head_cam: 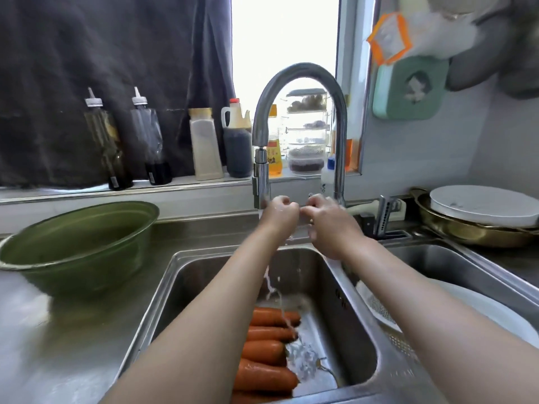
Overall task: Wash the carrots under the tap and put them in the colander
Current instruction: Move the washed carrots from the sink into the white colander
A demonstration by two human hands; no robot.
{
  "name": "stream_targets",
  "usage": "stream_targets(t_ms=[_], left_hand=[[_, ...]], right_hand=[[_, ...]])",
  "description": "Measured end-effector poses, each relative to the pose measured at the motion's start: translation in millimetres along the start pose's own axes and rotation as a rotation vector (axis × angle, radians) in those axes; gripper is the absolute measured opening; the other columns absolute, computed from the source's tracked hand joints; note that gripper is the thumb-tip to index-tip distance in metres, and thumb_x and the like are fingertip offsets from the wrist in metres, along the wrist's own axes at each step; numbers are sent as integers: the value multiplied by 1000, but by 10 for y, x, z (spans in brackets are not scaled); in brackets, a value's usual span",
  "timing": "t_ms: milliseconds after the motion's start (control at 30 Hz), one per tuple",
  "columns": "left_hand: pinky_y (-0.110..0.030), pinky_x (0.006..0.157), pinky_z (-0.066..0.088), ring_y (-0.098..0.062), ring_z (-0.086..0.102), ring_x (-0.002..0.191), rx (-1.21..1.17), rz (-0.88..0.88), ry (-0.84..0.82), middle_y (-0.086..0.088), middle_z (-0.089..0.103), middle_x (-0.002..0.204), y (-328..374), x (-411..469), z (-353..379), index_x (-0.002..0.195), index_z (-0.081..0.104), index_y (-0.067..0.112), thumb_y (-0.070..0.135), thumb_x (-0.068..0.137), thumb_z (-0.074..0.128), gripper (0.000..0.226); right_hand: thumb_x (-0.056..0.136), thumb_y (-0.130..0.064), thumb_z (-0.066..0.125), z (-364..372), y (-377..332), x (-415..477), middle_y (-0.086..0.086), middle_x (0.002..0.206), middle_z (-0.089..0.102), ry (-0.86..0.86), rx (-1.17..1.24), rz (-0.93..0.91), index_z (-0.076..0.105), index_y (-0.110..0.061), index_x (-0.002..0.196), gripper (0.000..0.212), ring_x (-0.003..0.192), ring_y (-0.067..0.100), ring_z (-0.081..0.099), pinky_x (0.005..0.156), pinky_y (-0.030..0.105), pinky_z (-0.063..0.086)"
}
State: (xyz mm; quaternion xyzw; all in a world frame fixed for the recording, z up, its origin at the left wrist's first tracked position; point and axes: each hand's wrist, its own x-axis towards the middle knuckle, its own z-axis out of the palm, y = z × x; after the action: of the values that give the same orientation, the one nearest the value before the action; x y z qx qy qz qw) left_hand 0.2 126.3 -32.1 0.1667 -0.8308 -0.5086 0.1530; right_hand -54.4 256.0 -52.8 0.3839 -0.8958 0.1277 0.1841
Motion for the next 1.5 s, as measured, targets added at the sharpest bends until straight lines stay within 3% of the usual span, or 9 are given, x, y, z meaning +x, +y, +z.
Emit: stream_targets(t_ms=[100, 233, 333, 433, 633, 800, 967, 1200, 1500], left_hand=[[-47, 115, 42, -32, 50, 137, 36, 20, -70, -13, 50, 152, 151, 58, 91, 153, 43, 15, 31, 98, 48, 57], [-46, 96, 53, -28, 64, 107, 80, 73, -134, -12, 66, 120, 239, 134, 202, 126, 56, 17, 32, 90, 46, 40], [-40, 67, 58, -22, 63, 76, 24, 81, -181, -7, 65, 94, 336, 132, 239, 110, 56, 13, 22, 93, 53, 20], [-50, 73, 59, -25, 60, 81, 1, 67, -244, -12, 65, 95, 354, 221, 310, 105, 55, 20, 29, 75, 57, 31], [-47, 86, 57, -31, 64, 96, -10, 61, -276, -10, 66, 115, 253, 375, 315, 143, 45, 23, 42, 72, 62, 75], [-37, 121, 28, -22, 31, 153, 106, 58, -159, -2, 30, 167, 62, -13, 221, 165, 17, 19, 58, 104, 45, 78], [-30, 89, 49, -28, 58, 130, 264, 19, -218, -10, 52, 152, -522, -246, 34, 158, 36, 17, 45, 106, 51, 61], [-33, 111, 44, -16, 58, 128, 661, -16, -379, 4, 62, 142, -1045, -465, -400, 143, 59, 25, 39, 100, 64, 46], [-33, 99, 52, -14, 63, 114, 706, -176, -570, 4, 66, 131, -1649, -332, -492, 135, 64, 27, 36, 98, 66, 38]], right_hand=[[98, -18, 54, -42, 131, 52, 6, 164, 31, -33, -336, -175, 41, -24, 156, 59, 150, 27, 29, 120, 47, 26], [101, -20, 50, -78, 290, 75, 8, 173, -13, -142, -549, -210, 22, -24, 164, 69, 160, 28, -6, 126, 55, 8], [100, -17, 50, -130, 378, 77, 4, 172, -17, -187, -509, -171, 21, -24, 165, 71, 160, 24, -4, 127, 55, 5], [101, -18, 52, -207, 452, 110, 0, 170, -22, -220, -494, -118, 12, -27, 165, 76, 161, 22, 0, 127, 56, 7], [101, -16, 52, -229, 343, 135, 4, 168, -30, -272, -379, -56, 15, -18, 165, 74, 161, 24, -3, 128, 54, 14], [98, -17, 54, -180, 141, -74, 13, 163, 16, -95, -122, -13, 51, -17, 144, 46, 142, 31, 36, 113, 44, 37], [98, -23, 55, -98, -55, -269, 6, 134, 42, -113, 1, 53, 57, -22, 131, 33, 124, 29, 51, 92, 40, 48], [98, -29, 59, 279, -500, -371, 0, 127, 68, -553, 81, 51, 69, -27, 125, 29, 118, 23, 63, 99, 36, 52], [94, -32, 71, 1118, -795, -250, 5, 125, 67, -974, 54, 29, 63, -20, 138, 47, 106, 25, 67, 92, 38, 59]])
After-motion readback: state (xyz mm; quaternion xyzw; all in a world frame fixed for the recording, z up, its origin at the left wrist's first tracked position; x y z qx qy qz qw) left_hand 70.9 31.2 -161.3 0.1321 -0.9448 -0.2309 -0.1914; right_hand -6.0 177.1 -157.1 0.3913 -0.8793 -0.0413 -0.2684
